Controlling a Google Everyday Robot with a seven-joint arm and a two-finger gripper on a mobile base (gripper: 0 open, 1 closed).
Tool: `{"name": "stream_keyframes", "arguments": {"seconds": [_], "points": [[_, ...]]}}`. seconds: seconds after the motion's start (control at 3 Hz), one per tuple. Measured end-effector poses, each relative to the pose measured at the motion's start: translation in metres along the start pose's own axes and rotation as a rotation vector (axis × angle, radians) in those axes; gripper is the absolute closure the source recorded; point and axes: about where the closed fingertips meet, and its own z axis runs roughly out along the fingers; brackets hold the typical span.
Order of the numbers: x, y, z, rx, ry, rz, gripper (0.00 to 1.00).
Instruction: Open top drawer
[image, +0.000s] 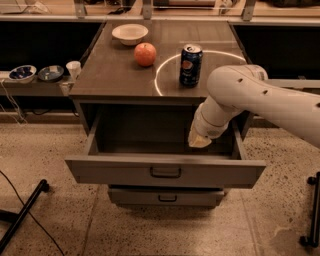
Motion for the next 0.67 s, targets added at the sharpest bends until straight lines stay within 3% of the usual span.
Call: {"name": "stream_keyframes", "arguments": {"seconds": [0.33,0.67], "points": [[0.000,-0.001,0.022,-0.012,0.019,0.007,0.78],[0.000,0.004,0.047,-0.055,0.006,0.024,0.97]]}}
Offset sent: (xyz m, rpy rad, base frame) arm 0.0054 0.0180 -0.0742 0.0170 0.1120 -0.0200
